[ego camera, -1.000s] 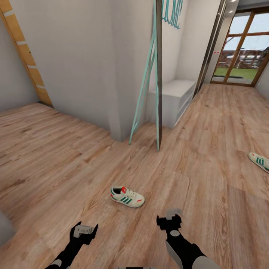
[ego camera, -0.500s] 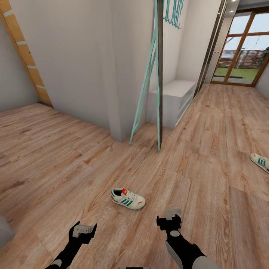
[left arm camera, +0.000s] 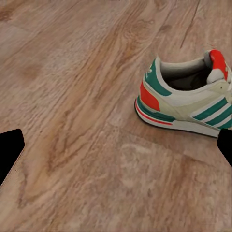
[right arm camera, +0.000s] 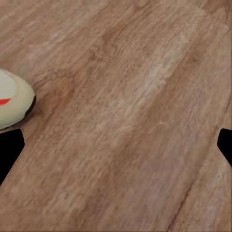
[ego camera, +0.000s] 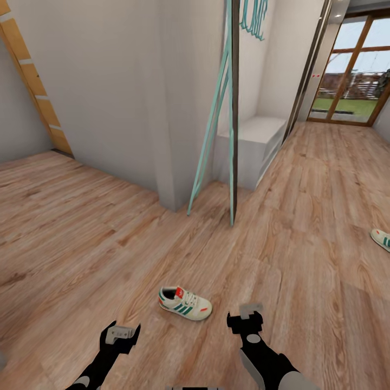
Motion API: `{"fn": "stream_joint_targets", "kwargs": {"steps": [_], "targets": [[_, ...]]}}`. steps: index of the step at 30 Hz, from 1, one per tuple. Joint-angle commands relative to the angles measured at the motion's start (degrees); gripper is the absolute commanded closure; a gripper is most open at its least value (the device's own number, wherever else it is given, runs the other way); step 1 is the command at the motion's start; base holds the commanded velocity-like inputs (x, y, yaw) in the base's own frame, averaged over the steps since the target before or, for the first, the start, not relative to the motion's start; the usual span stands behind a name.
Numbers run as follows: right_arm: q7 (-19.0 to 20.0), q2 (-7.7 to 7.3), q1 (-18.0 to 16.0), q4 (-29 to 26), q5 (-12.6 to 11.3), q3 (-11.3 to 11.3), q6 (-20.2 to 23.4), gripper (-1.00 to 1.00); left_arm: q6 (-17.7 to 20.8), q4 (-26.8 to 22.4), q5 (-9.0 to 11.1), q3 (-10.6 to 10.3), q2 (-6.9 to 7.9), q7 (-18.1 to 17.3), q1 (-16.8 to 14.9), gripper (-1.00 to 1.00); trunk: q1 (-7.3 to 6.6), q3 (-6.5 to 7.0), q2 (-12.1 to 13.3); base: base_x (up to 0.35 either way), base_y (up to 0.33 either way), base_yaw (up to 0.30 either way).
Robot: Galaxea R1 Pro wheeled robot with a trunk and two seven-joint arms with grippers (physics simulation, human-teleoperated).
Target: Pick up the two gym shoes and the two sandals from the corridor floor and place them onto the hallstand (shoe rack) in the corridor, making sure they are on the rack and not on the floor. Arrange them so the two gym shoes are next to each other and the two sandals are next to each other.
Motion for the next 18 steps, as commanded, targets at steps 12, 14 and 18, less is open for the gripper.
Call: {"fn": "stream_joint_targets", "kwargs": {"steps": [12,14,18], "targets": [[-0.16,-0.02,0.00,2.20,0.07,-0.08,0.00,-1.00,0.00,0.00,0.00,0.05,0.00,-0.02,0.00,-1.00,0.00,0.00,0.00,0.329,0.000,0.000],[-0.17,-0.02,0.00,2.47,0.07,-0.08,0.00,-1.00,0.00,0.00,0.00,0.09,0.00,-0.01,0.00,-1.00,0.00,0.00,0.00,0.168,0.000,0.000],[-0.17,-0.02,0.00,2.78,0.05,-0.08,0.00,-1.00,0.00,0.00,0.00,0.15,0.00,0.02,0.00,-1.00,0.00,0.00,0.00,0.088,0.000,0.000]]}}
